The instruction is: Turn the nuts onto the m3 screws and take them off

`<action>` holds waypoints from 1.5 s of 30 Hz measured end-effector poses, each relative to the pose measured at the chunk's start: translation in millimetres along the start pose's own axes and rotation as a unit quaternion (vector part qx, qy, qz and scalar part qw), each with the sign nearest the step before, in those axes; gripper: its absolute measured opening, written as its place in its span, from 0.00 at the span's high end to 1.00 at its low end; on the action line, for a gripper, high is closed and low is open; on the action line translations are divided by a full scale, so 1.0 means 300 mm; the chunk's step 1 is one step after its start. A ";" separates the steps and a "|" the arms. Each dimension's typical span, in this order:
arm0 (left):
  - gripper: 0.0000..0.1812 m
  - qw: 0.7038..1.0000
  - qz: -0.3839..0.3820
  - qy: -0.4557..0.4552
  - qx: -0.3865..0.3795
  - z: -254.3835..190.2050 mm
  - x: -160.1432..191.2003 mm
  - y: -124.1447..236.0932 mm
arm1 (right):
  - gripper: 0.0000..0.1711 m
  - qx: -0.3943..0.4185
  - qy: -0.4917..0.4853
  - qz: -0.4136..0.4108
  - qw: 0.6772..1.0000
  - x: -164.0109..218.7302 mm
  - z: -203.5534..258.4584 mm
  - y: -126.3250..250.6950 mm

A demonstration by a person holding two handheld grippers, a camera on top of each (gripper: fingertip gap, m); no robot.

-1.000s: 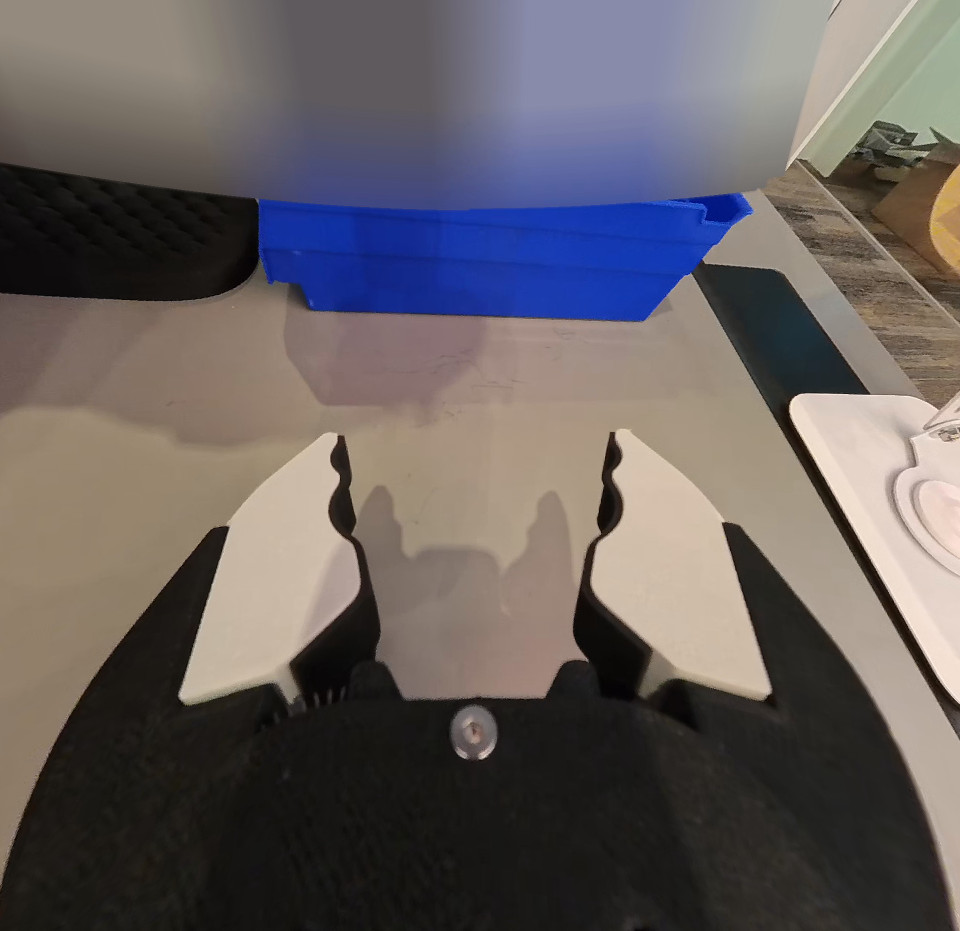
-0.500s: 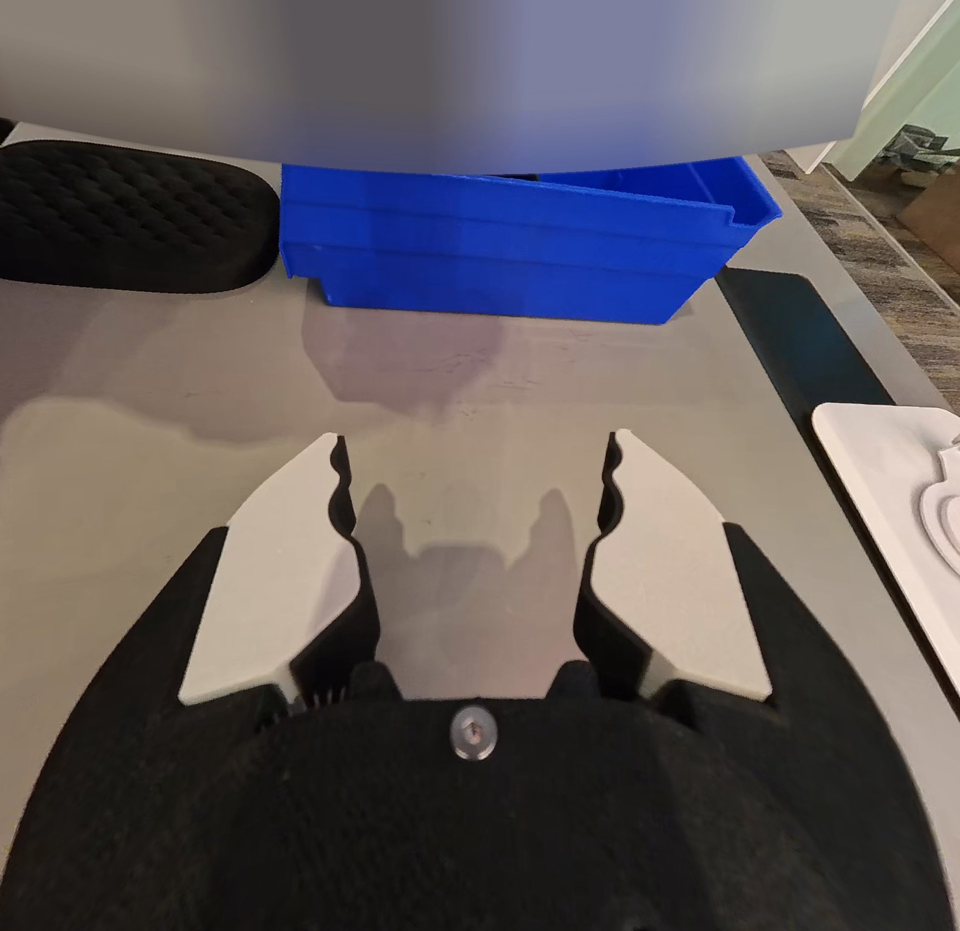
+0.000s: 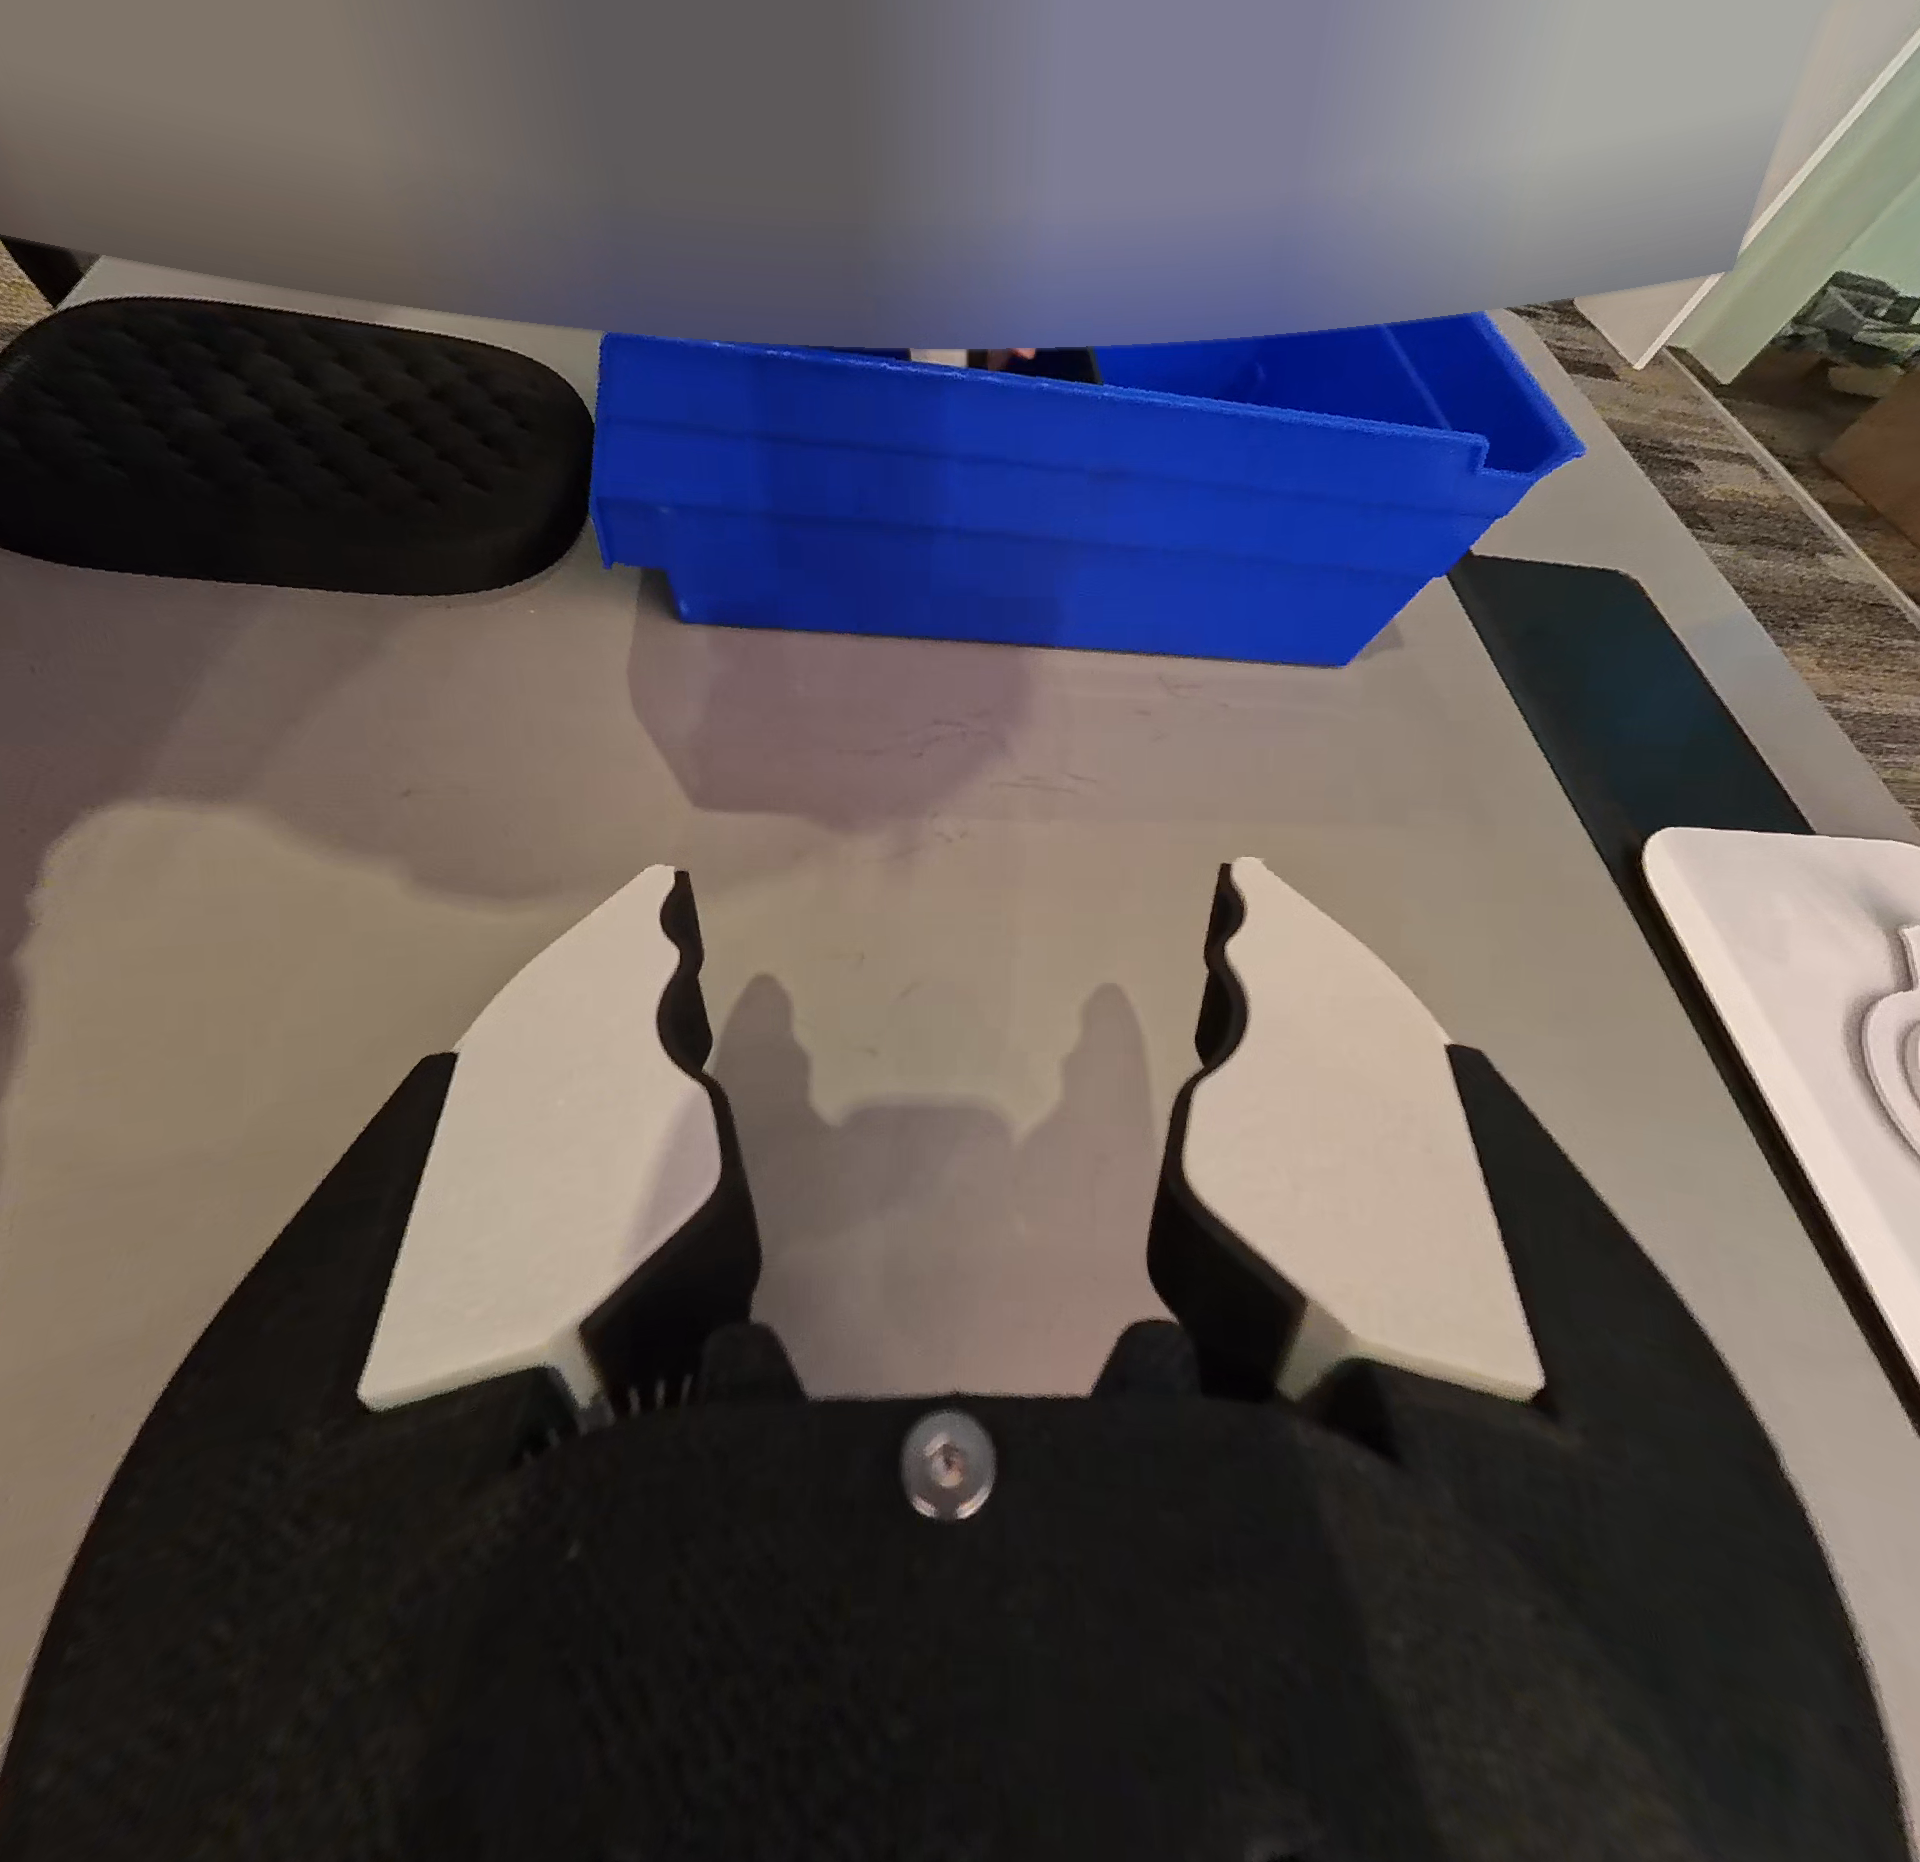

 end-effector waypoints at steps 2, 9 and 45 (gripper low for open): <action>0.58 1.000 -0.004 -0.005 -0.022 0.027 -0.002 0.008 | 0.45 -0.001 0.000 0.001 1.000 0.002 0.002 -0.001; 0.57 1.000 -0.003 0.017 -0.020 0.010 -0.008 0.047 | 0.45 -0.006 -0.004 0.001 1.000 0.005 0.005 -0.002; 0.51 0.997 0.070 -0.018 0.036 -0.055 0.045 0.037 | 0.45 -0.049 -0.003 -0.009 0.999 -0.004 0.050 -0.005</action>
Point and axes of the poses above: each gripper's, where its closed fingertips meet, y back along the fingers, x out of its underside, z = x × y across the jaws, the point moved 2 cm from there along y, back along the fingers, and after that the axes turned 14 degrees about -z, right-handed, at the moved point
